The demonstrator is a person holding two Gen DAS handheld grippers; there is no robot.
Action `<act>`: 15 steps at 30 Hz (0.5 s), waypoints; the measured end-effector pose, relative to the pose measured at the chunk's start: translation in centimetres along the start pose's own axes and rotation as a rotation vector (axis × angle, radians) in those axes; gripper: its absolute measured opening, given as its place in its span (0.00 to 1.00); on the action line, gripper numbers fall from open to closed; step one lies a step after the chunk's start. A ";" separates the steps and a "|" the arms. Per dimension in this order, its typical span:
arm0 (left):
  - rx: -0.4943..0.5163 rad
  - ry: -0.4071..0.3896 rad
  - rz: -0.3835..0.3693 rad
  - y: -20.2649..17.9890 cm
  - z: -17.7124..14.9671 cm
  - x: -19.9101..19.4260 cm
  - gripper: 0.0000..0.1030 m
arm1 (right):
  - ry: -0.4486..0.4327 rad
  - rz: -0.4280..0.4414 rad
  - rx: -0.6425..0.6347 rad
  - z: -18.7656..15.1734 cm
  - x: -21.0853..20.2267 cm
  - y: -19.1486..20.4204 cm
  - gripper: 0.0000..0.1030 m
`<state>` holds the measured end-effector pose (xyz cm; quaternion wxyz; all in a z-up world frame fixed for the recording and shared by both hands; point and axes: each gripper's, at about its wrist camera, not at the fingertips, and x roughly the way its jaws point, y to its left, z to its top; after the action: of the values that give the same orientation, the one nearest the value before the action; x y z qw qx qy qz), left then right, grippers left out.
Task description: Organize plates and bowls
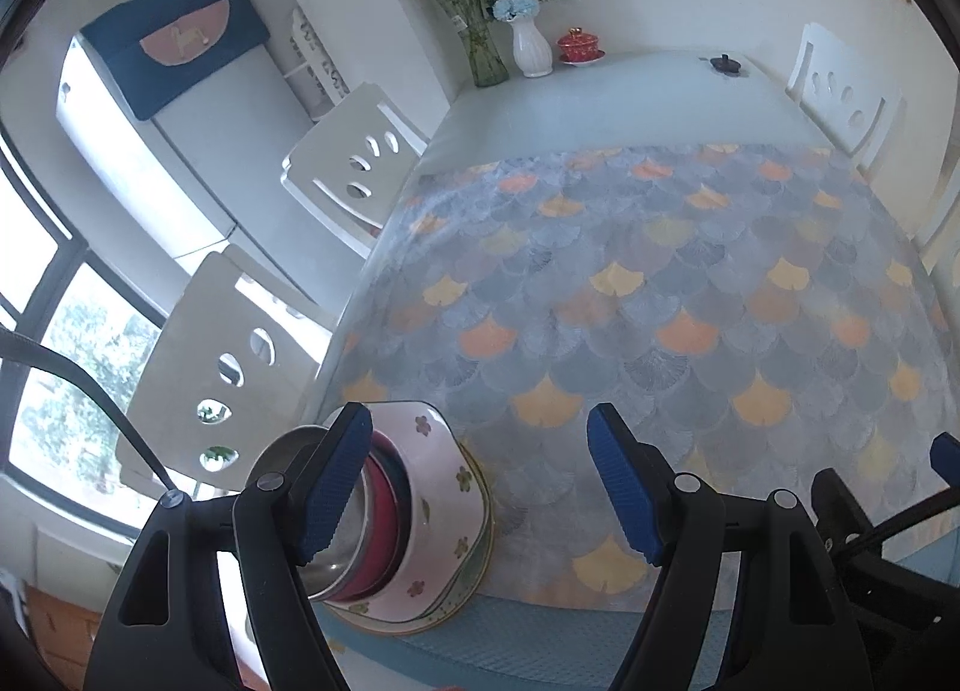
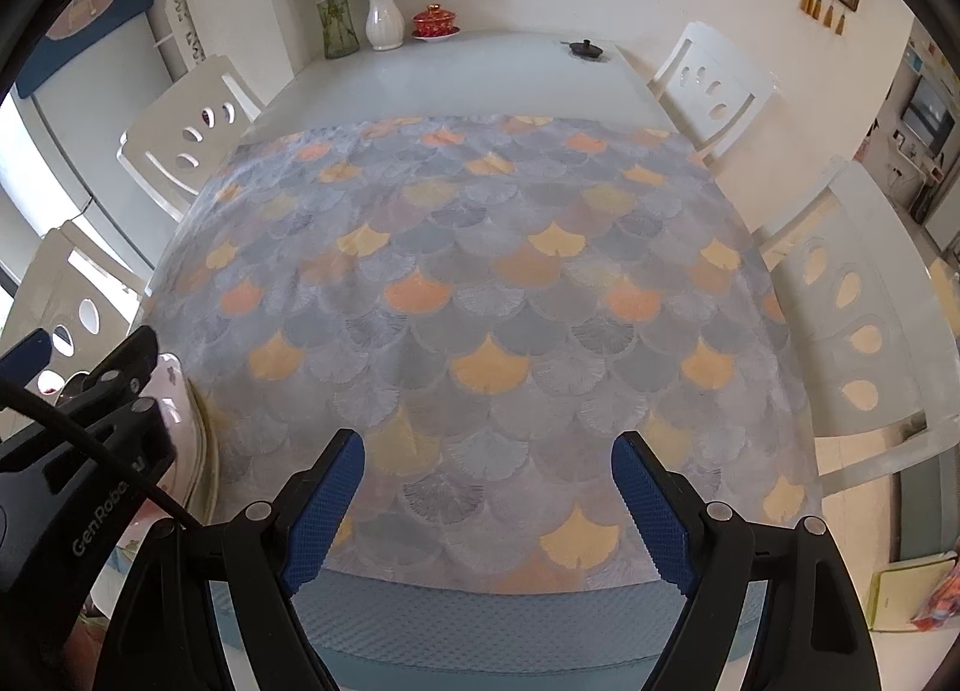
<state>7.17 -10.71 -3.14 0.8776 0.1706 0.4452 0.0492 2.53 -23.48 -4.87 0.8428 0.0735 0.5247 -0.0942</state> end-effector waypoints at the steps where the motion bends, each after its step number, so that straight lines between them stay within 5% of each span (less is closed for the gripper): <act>1: 0.002 0.003 0.000 -0.1 0.0 0.0 0.71 | 0.001 0.000 0.003 0.0 0.1 -0.3 0.80; 15: -0.026 0.009 0.004 -2.6 -0.6 0.1 0.71 | -0.004 0.007 -0.028 -0.6 0.7 -2.9 0.80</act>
<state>6.57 -13.00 -4.44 0.8777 0.1598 0.4482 0.0574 1.63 -26.27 -5.78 0.8452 0.0633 0.5240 -0.0843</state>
